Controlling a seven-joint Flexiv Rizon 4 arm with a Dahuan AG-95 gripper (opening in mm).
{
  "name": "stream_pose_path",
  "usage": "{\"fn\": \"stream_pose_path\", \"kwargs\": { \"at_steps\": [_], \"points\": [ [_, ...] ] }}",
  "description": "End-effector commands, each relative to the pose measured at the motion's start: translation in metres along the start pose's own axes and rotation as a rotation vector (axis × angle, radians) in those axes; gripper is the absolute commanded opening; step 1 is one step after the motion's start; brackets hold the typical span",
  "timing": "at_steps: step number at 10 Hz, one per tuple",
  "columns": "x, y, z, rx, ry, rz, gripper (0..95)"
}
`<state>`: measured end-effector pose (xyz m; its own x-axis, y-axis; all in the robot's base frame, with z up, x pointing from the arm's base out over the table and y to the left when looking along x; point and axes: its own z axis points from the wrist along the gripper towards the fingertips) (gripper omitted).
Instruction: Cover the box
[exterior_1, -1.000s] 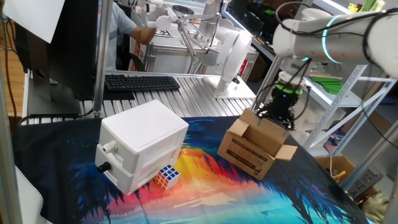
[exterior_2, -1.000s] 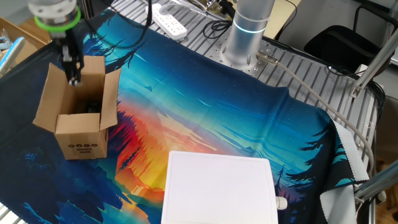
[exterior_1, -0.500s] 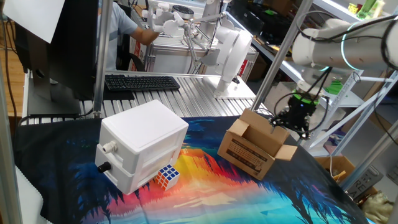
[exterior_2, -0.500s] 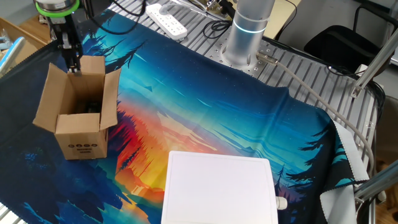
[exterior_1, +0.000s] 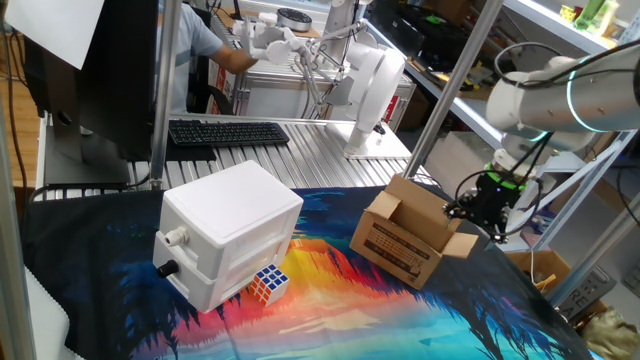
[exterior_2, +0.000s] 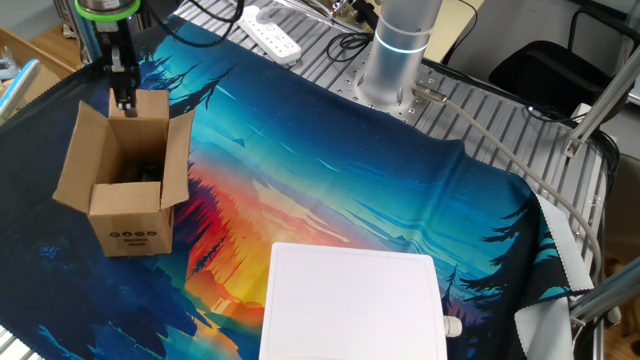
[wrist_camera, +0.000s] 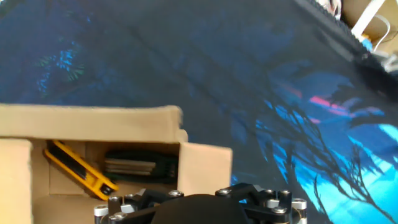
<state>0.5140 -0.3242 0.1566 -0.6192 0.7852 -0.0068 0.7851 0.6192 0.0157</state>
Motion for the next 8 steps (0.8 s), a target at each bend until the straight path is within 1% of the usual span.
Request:
{"fn": "stream_pose_path", "kwargs": {
  "at_steps": [1, 2, 3, 4, 5, 6, 7, 8],
  "points": [
    [-0.005, 0.002, 0.005, -0.016, 0.019, 0.002, 95.0],
    [-0.007, 0.004, 0.011, -0.024, 0.013, 0.008, 76.0],
    [-0.006, 0.006, 0.013, -0.027, 0.008, 0.007, 76.0],
    [-0.006, 0.011, 0.019, -0.032, 0.003, 0.006, 76.0],
    [-0.008, 0.016, 0.02, -0.03, 0.0, 0.005, 76.0],
    [-0.009, 0.021, 0.017, -0.024, -0.001, 0.006, 76.0],
    [-0.011, 0.029, 0.011, -0.012, 0.002, 0.011, 76.0],
    [-0.01, 0.04, 0.001, 0.0, 0.006, 0.024, 76.0]
  ]
}}
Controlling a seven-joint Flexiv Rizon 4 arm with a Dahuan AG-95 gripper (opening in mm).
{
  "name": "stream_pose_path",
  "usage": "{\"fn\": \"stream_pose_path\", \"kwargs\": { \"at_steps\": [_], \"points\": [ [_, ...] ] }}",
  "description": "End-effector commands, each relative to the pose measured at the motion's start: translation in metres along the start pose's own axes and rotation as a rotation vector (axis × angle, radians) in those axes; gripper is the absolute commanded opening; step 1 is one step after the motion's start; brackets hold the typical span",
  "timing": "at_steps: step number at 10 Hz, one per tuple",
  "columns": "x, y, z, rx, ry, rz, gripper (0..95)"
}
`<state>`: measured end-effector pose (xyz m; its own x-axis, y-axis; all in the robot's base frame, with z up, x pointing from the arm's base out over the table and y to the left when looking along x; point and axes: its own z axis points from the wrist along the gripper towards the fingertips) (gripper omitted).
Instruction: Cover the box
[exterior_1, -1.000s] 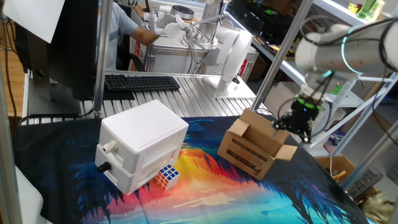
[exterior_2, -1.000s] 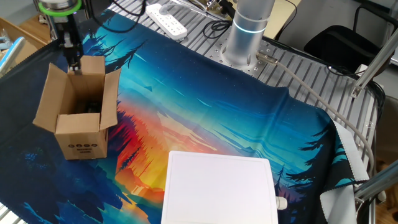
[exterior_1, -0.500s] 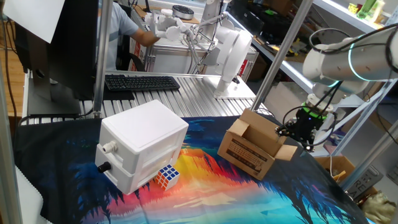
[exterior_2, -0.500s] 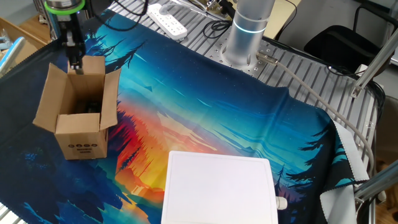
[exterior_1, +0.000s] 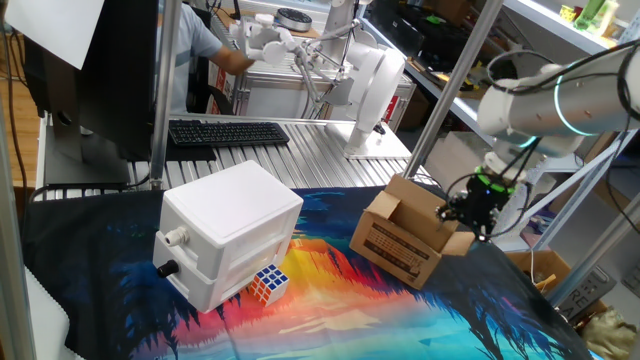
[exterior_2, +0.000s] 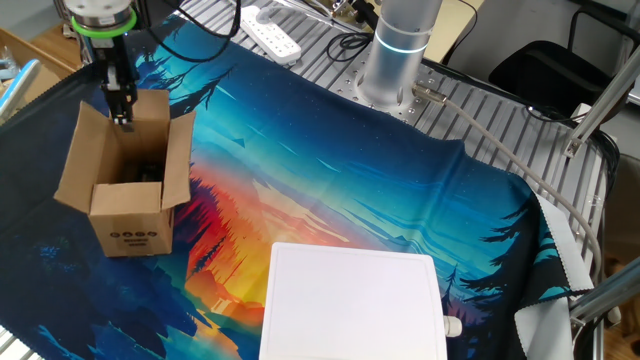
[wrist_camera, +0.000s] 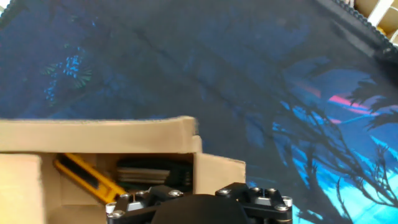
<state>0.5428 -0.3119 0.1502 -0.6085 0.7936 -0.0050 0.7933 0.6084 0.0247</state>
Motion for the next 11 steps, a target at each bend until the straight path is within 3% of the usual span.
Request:
{"fn": "stream_pose_path", "kwargs": {
  "at_steps": [1, 6, 11],
  "points": [
    [-0.001, 0.018, -0.009, 0.016, 0.005, 0.018, 76.0],
    [-0.004, 0.043, 0.004, 0.018, 0.002, 0.021, 76.0],
    [-0.005, 0.057, 0.001, 0.027, 0.018, 0.037, 76.0]
  ]
}}
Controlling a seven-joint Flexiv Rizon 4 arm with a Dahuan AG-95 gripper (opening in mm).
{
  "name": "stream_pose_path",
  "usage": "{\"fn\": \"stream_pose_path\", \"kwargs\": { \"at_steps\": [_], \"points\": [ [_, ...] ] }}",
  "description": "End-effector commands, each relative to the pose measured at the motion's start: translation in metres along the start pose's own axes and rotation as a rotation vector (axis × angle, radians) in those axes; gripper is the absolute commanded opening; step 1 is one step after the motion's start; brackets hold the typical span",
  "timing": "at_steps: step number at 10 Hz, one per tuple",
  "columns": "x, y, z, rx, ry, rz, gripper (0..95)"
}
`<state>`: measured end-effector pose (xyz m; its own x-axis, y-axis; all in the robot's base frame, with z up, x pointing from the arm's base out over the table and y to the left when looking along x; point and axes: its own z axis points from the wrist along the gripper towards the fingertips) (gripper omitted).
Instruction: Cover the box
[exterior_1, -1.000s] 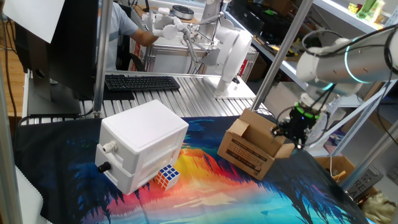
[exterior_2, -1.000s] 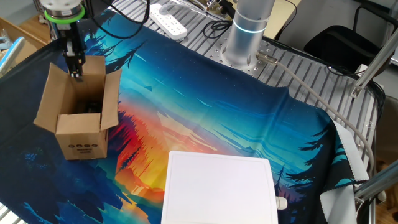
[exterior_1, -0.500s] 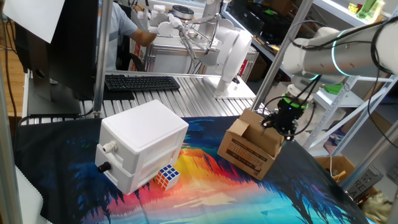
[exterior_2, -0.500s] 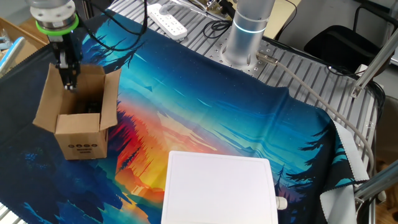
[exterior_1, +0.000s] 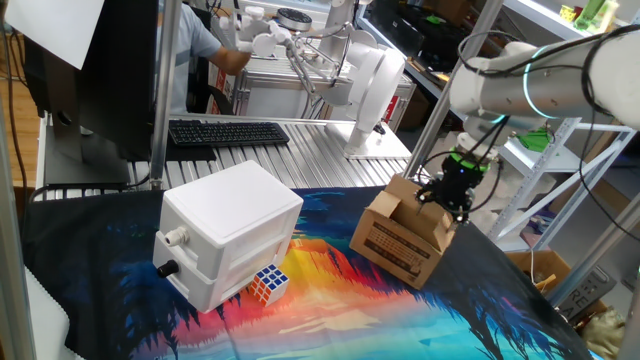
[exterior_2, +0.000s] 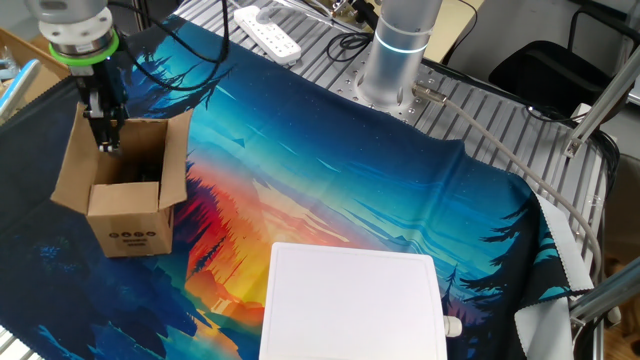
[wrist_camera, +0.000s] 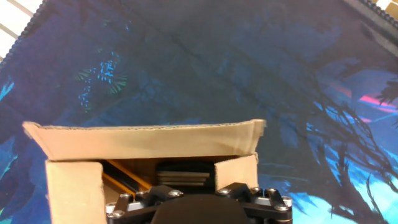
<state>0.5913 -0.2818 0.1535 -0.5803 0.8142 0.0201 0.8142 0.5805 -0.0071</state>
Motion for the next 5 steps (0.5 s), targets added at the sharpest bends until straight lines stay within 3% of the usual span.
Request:
{"fn": "stream_pose_path", "kwargs": {
  "at_steps": [1, 5],
  "points": [
    [0.001, 0.002, 0.008, -0.008, -0.008, 0.003, 76.0],
    [0.004, 0.004, 0.026, -0.025, -0.005, 0.002, 76.0]
  ]
}}
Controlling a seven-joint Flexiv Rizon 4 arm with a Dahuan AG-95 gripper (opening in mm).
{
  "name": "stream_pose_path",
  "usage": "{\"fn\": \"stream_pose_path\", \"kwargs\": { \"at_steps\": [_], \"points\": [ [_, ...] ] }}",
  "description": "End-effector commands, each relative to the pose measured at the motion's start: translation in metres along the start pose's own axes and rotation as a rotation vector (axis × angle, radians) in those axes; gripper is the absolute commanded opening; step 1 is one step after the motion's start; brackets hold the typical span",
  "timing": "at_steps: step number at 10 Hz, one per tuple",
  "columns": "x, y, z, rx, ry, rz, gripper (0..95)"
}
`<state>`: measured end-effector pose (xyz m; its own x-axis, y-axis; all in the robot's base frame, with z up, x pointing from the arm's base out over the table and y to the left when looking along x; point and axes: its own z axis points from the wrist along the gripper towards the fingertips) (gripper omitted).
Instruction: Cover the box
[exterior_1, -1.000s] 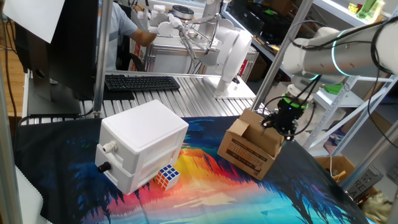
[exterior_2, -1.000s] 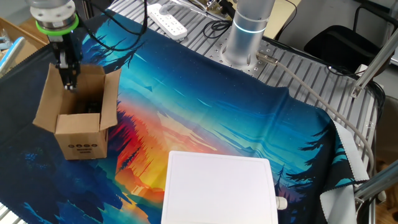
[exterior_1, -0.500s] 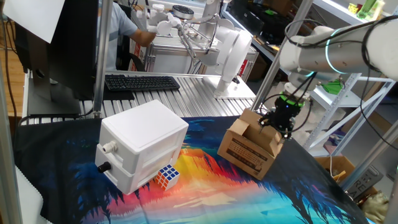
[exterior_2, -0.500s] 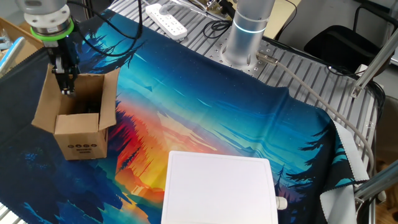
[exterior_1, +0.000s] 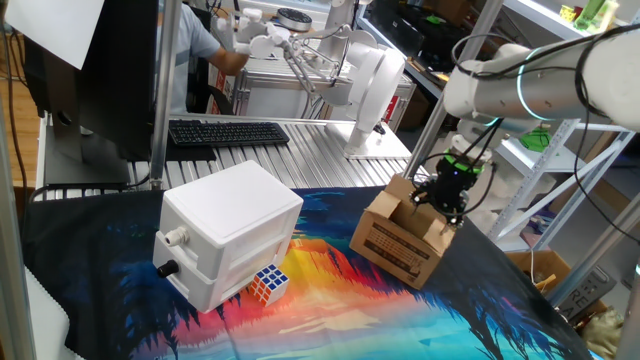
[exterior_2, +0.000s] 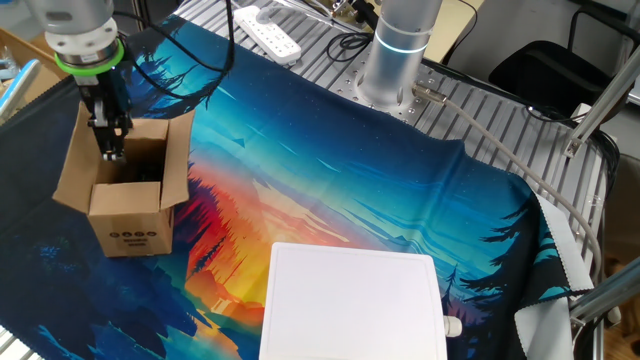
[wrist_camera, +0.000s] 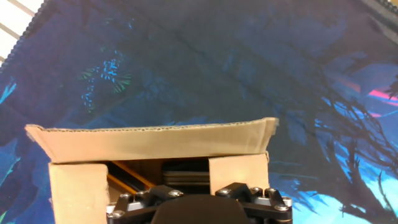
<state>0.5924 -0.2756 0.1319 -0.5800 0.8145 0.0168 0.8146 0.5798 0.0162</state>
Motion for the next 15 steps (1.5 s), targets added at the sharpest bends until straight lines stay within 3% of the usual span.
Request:
{"fn": "stream_pose_path", "kwargs": {
  "at_steps": [1, 3, 6, 8, 11, 15],
  "points": [
    [0.001, -0.002, 0.007, -0.005, -0.004, 0.001, 76.0],
    [0.004, -0.007, 0.021, -0.025, -0.012, 0.006, 76.0],
    [0.004, -0.005, 0.019, -0.017, -0.007, 0.014, 76.0],
    [0.006, -0.001, 0.006, 0.006, 0.008, 0.033, 76.0],
    [0.01, 0.0, -0.007, 0.026, 0.004, 0.035, 76.0],
    [0.02, -0.001, -0.015, 0.031, 0.015, 0.045, 76.0]
  ]
}}
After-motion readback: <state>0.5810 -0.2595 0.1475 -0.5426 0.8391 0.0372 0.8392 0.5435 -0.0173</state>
